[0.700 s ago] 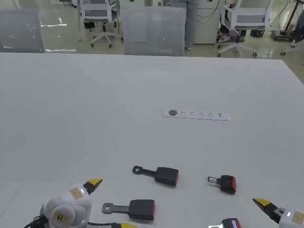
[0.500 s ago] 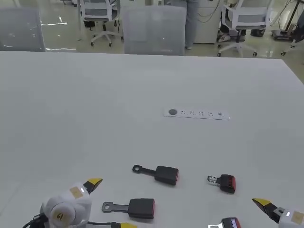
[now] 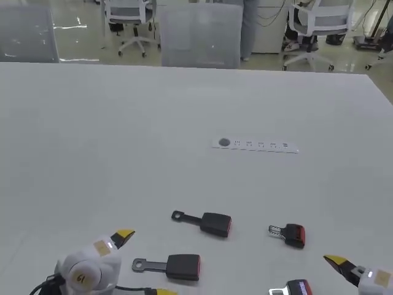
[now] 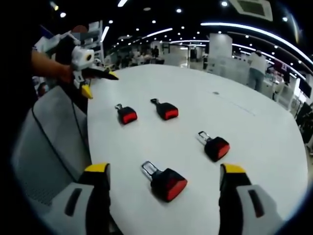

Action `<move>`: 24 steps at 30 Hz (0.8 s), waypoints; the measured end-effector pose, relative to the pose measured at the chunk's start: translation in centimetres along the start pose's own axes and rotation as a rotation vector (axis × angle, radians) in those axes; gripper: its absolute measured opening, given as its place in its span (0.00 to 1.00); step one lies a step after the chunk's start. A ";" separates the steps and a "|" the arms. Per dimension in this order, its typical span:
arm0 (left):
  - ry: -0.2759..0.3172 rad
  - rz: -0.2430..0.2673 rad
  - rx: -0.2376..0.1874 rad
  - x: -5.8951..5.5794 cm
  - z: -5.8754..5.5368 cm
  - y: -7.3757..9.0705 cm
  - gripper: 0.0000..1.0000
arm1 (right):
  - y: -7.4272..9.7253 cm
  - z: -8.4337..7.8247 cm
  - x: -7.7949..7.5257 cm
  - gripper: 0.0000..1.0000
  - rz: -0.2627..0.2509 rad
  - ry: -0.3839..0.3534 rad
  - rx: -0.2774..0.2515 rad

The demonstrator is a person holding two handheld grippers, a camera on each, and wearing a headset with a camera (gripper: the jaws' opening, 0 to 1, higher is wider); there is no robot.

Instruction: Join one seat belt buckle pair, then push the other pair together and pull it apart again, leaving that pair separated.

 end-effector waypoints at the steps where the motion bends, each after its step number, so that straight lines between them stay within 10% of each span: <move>1: -0.002 -0.001 0.002 0.0 0.0 0.0 1.00 | -0.1 0.0 0.1 0.94 0.004 0.002 0.001; 24: -0.073 -0.031 0.066 0.4 -0.7 -1.8 0.96 | -0.9 -1.6 0.2 0.90 0.110 0.072 0.077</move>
Point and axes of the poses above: the centre of the closed fingertips' face, and the gripper's own axes: y roughly backward along the fingers, x roughly to its left, z roughly out of its top, the point moved 1 cm from there along y, roughly backward along the fingers, and after that the axes turned 8 degrees about y, right-handed, at the moved point
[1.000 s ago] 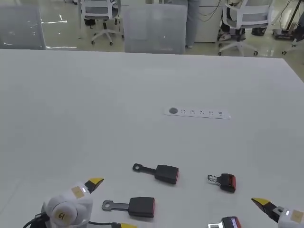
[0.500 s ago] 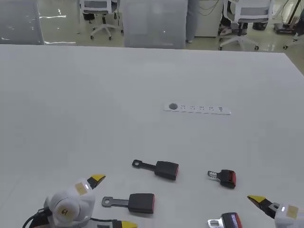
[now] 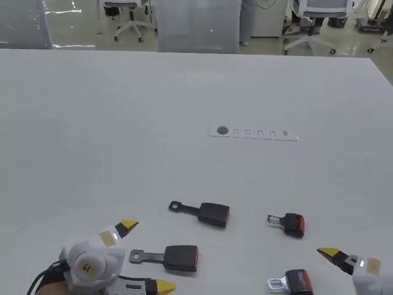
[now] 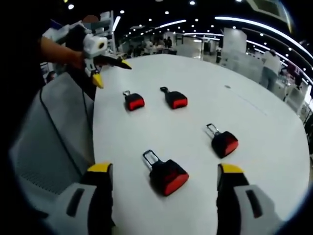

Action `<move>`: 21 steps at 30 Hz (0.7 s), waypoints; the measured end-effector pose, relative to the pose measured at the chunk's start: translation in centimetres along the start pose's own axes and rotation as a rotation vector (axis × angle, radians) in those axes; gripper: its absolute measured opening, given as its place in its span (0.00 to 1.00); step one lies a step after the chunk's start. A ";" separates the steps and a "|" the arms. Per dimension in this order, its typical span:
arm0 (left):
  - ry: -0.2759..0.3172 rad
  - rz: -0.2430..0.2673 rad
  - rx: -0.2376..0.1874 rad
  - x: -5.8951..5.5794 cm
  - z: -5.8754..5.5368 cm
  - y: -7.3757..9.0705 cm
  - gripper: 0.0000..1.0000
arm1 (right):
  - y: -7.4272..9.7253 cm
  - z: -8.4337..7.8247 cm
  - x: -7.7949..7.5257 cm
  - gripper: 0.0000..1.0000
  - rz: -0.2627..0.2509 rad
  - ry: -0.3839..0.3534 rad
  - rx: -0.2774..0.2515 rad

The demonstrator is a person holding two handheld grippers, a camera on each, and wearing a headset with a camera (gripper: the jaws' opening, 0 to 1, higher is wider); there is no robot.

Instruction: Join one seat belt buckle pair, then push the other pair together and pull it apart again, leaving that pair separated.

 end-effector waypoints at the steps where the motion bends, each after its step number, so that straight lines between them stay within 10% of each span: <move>1: -0.010 -0.004 0.008 0.0 -0.1 -0.2 0.95 | -0.1 -0.1 -0.1 0.90 0.005 0.014 0.007; 21: -0.114 -0.060 0.100 0.1 -1.2 -2.7 0.86 | -1.7 -0.9 0.2 0.83 0.134 0.071 0.060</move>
Point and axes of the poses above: the centre of the closed fingertips' face, and the gripper's own axes: y roughly backward along the fingers, x roughly to its left, z roughly out of its top, the point moved 1 cm from there along y, roughly backward along the fingers, and after that the axes turned 8 degrees about y, right-handed, at the moved point
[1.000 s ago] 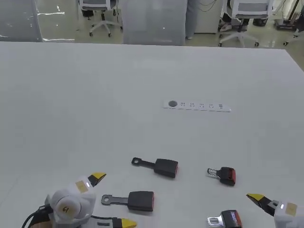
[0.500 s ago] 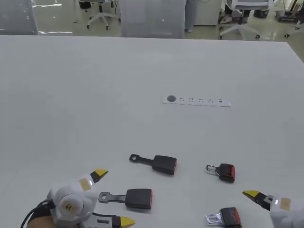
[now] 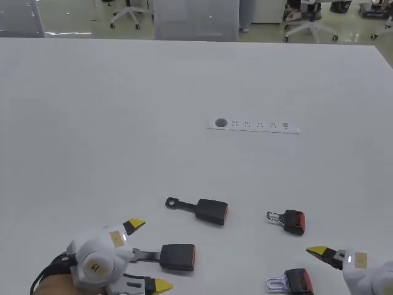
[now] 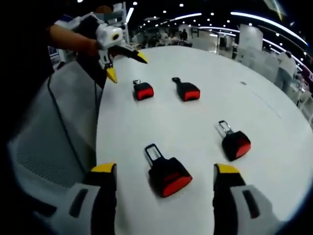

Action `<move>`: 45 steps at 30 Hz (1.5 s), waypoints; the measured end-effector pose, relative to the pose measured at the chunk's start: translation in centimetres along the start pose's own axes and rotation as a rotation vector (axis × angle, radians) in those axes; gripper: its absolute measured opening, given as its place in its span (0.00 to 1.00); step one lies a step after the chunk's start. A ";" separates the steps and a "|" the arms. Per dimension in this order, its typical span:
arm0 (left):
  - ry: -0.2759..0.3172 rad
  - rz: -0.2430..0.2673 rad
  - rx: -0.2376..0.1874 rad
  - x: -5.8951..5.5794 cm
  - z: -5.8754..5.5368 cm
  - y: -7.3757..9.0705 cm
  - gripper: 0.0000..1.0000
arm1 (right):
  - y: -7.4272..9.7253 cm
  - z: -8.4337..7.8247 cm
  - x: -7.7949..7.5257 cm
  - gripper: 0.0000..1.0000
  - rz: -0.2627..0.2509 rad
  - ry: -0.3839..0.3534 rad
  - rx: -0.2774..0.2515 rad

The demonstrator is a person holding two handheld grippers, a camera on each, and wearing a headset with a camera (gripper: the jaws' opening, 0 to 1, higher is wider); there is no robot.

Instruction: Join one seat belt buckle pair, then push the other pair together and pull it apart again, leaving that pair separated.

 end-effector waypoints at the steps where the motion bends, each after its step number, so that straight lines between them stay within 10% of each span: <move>1: -0.002 -0.005 0.005 0.0 -0.1 -0.2 0.86 | -0.1 -0.1 0.0 0.82 0.007 0.004 0.006; 30: -0.224 -0.169 0.198 -0.2 -2.1 -5.1 0.63 | -1.3 -1.3 -0.5 0.59 0.128 0.082 0.075; 45: -0.193 -0.247 0.256 -0.3 -3.0 -5.9 0.55 | -1.6 -2.3 -0.1 0.45 0.178 0.115 0.115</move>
Point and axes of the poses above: the centre of the closed fingertips' face, and the gripper's own axes: y roughly backward along the fingers, x roughly to its left, z roughly out of its top, the point moved 1 cm from there along y, roughly backward along the fingers, and after that the axes turned 8 degrees about y, right-handed, at the moved point
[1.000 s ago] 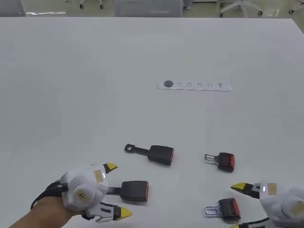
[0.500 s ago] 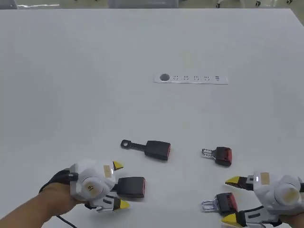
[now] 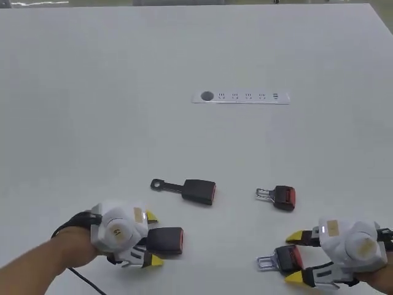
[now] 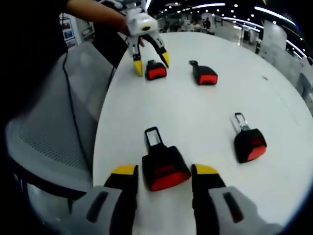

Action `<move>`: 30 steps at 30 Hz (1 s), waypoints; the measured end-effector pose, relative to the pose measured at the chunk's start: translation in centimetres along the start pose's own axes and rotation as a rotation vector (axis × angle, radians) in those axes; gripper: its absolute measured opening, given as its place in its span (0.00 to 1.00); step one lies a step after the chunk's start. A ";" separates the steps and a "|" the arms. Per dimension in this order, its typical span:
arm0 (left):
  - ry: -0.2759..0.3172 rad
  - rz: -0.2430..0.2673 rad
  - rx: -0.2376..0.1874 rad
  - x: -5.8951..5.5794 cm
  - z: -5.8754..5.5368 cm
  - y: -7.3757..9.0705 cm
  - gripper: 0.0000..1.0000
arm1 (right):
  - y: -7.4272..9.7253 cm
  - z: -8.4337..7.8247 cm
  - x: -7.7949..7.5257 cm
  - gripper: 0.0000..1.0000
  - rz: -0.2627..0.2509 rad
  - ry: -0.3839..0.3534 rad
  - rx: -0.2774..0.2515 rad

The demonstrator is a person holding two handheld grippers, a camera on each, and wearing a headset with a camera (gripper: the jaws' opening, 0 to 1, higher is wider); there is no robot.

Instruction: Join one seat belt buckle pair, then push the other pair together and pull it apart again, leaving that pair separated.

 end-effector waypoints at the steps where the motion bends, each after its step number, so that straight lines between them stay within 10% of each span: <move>1: 0.001 -0.004 0.002 0.0 0.0 0.0 0.54 | 0.0 0.0 -0.1 0.44 -0.002 -0.009 -0.003; 30: -0.115 -0.070 0.023 -0.2 0.4 -0.3 0.36 | -0.1 0.3 -0.7 0.38 -0.116 -0.088 -0.132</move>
Point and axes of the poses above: the centre of the closed fingertips' face, and the gripper's own axes: y roughly backward along the fingers, x roughly to its left, z roughly out of its top, the point moved 1 cm from there along y, roughly backward along the fingers, and after that the axes turned 8 degrees about y, right-handed, at the moved point
